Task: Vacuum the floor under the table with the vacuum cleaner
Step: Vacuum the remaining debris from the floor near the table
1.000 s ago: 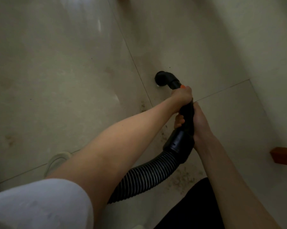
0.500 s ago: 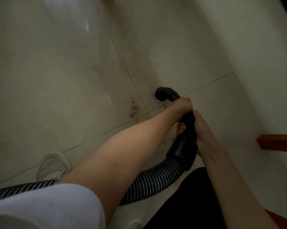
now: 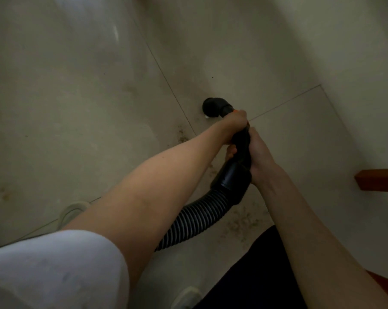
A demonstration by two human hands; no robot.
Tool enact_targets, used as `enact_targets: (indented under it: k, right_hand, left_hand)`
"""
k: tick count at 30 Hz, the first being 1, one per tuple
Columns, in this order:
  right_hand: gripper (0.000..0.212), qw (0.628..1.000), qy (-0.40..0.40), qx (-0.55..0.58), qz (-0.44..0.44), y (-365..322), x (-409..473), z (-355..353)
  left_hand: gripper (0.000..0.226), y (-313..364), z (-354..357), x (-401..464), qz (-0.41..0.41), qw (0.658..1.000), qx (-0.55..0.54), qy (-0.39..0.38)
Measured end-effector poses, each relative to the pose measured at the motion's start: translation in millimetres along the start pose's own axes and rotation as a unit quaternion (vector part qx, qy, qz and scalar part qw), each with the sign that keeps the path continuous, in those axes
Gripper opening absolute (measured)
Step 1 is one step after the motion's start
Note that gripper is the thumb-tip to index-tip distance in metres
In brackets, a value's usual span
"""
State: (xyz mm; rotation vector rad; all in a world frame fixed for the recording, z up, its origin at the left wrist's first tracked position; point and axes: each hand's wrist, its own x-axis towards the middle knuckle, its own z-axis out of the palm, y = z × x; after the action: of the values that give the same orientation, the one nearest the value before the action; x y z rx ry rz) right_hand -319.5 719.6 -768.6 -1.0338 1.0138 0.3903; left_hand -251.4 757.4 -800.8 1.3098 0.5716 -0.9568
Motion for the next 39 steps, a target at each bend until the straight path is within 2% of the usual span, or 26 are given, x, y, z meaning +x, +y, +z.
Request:
enact_targets:
  k: [2,4,6,8,11,14,16,20,24,31,36,39]
  right_hand:
    - [0.048,1.0,0.006,0.001,-0.005,9.6,-4.5,-1.3]
    - [0.048,1.0,0.001,-0.008,-0.008,19.9,-10.4,-3.4]
    - [0.048,0.998,-0.008,-0.055,-0.011,28.3,-14.7,-8.8]
    - [0.052,0.989,-0.006,-0.148,-0.006,36.2,-15.5,-18.8]
    - [0.053,0.957,0.05,-0.284,-0.017,40.9,-19.5,-31.6]
    - [0.039,0.951,0.117,-0.28,-0.064,32.2,-11.0,-34.8]
    - [0.034,0.948,0.13,-0.283,-0.063,25.7,1.5,-32.9]
    - [0.047,0.955,0.004,-0.293,0.046,26.4,13.5,-16.6]
    - [0.044,0.958,-0.078,-0.264,0.083,44.6,20.5,-9.2]
    - [0.036,0.947,-0.121,-0.294,0.05,58.3,31.9,-0.2]
    - [0.037,0.931,-0.116,-0.345,0.036,48.0,43.0,9.5]
    - [0.035,0.924,-0.093,-0.371,0.02,40.2,43.3,1.4]
  left_hand:
    - [0.037,-6.7,-3.0,-4.1,-0.003,0.999,0.048,-0.014]
    - [0.038,-13.1,-6.6,-13.4,-0.001,0.999,0.052,-0.017]
    - [0.038,-21.0,-12.1,-18.0,-0.004,0.998,0.063,-0.019]
    - [0.036,-27.1,-17.2,-24.4,-0.016,0.997,0.071,-0.022]
    - [0.037,-37.1,-24.8,-32.4,-0.009,0.992,0.124,0.006]
    - [0.045,-50.7,-33.1,-41.7,-0.009,0.989,0.147,0.021]
    - [0.051,-64.5,-38.0,-46.7,-0.008,0.986,0.169,0.014]
    - [0.05,-93.1,-40.6,-67.0,0.036,0.973,0.228,0.023]
    - [0.039,-115.3,-40.5,-83.2,0.09,0.966,0.243,0.009]
    - [0.039,-126.7,-48.5,-87.3,0.098,0.976,0.194,0.033]
    - [0.057,-120.7,-36.4,-83.0,0.083,0.984,0.141,0.074]
    - [0.059,-122.6,-23.1,-85.8,0.072,0.988,0.123,0.062]
